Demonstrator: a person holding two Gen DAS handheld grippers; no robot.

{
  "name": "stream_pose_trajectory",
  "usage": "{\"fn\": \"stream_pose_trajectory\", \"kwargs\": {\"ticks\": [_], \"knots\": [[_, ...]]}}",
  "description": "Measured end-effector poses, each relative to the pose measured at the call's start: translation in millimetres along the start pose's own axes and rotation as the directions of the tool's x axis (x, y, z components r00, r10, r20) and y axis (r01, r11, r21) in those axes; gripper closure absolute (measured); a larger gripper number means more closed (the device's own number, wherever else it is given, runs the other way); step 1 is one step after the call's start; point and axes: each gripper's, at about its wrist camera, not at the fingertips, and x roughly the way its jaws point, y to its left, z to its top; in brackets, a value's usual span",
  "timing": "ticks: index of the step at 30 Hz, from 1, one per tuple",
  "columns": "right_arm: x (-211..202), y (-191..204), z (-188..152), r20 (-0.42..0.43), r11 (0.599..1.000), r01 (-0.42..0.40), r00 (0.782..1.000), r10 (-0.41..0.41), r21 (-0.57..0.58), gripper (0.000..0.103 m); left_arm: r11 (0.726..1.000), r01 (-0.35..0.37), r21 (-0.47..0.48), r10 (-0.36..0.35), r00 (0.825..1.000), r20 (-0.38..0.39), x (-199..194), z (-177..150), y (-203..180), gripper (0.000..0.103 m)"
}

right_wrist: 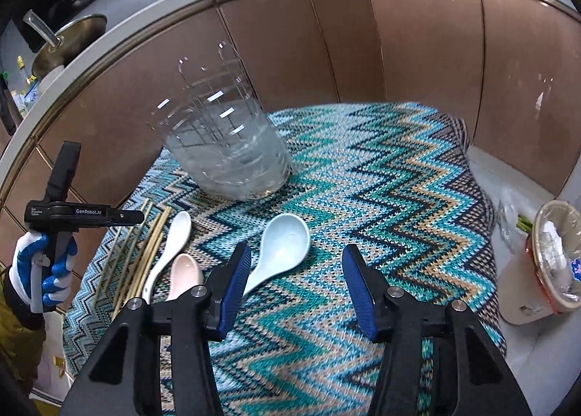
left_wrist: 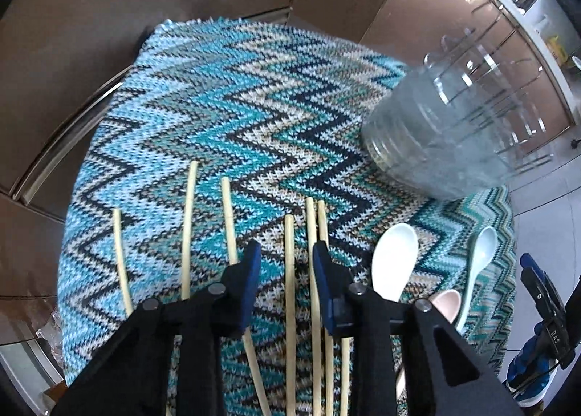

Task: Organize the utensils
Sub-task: 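Grasp a wooden chopstick with the left tool while the right tool grasps a white spoon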

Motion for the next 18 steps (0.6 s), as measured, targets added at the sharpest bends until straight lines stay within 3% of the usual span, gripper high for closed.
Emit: {"fn": "stream_pose_trajectory", "kwargs": {"ticks": [5, 10, 18], "knots": [[12.3, -9.7, 1.9, -0.027, 1.0, -0.023, 0.999, 0.023, 0.009, 0.053, 1.0, -0.024, 0.003, 0.024, 0.999, -0.03, 13.3, 4.9, -2.9, 0.086], [30.6, -24.7, 7.0, -0.065, 0.997, -0.068, 0.995, 0.07, 0.043, 0.062, 0.999, -0.041, 0.007, 0.042, 0.998, -0.046, 21.5, 5.9, -2.3, 0.091], [62.3, -33.2, 18.4, -0.128, 0.98, -0.18, 0.974, 0.189, 0.08, 0.071, 0.997, -0.07, 0.025, 0.071, 0.997, -0.043, 24.8, 6.0, -4.6, 0.095]]}}
